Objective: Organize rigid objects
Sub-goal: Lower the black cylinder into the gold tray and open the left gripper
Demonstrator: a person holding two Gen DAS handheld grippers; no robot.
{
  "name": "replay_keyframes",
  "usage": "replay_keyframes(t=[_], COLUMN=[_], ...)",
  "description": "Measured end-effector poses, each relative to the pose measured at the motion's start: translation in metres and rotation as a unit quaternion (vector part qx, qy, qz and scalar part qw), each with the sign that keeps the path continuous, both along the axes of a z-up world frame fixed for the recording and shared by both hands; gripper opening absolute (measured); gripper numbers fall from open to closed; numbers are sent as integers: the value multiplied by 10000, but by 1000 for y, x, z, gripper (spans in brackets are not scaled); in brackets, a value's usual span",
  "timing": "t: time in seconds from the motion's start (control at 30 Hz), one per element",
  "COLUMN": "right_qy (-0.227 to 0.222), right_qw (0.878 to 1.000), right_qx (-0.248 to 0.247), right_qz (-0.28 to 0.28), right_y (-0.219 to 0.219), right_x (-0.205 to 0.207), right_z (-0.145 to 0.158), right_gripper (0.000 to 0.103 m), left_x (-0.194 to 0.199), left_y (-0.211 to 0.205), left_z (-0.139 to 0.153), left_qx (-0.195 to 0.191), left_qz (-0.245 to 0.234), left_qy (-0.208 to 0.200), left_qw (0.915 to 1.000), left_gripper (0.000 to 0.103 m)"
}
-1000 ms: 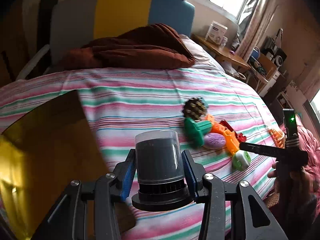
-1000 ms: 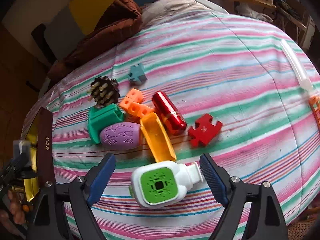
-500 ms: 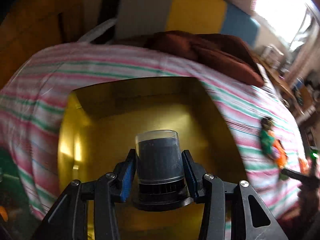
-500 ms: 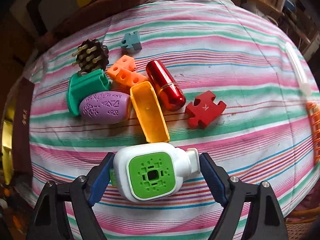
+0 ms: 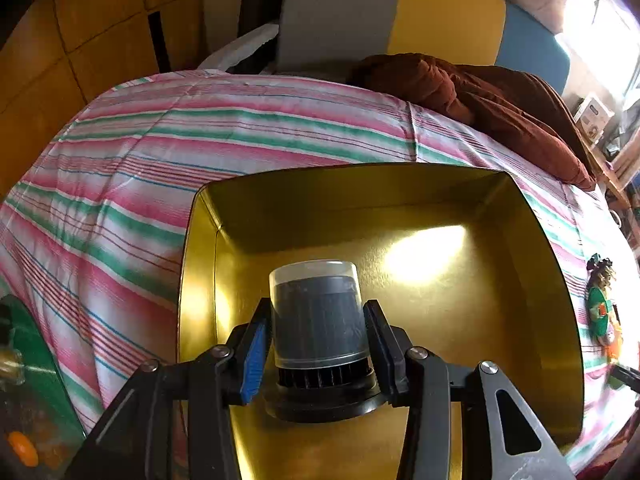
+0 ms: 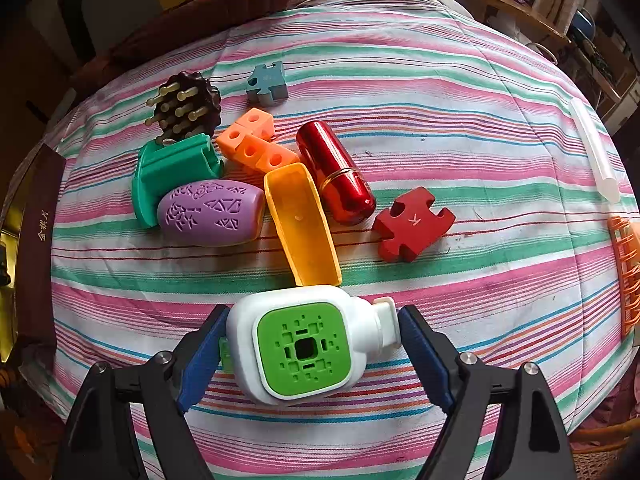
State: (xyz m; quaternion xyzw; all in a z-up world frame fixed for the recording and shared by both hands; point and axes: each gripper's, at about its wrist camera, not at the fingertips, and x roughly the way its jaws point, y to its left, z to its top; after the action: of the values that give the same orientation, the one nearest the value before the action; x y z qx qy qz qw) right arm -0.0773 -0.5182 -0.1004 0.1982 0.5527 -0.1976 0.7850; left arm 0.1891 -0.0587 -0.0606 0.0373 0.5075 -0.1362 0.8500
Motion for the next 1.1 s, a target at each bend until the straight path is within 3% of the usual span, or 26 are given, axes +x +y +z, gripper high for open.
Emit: replay_keyframes(t=[0.73, 1.03, 1.1], right_qy=[200, 189, 195], right_qw=[9994, 9994, 9994], right_qx=[-269, -271, -274], right_qz=[116, 107, 112], right_y=[10, 11, 11], right_x=[4, 5, 5], right_z=[-5, -9, -9], right_gripper=[84, 84, 84], left_x=[41, 36, 27], left_y=[-13, 2, 5], left_z=[-18, -8, -1], left_qx=[727, 579, 552], left_qz=[147, 275, 271], left_qy=[-125, -282, -406], left_qw=[9972, 9975, 9973], left_gripper=[47, 49, 53])
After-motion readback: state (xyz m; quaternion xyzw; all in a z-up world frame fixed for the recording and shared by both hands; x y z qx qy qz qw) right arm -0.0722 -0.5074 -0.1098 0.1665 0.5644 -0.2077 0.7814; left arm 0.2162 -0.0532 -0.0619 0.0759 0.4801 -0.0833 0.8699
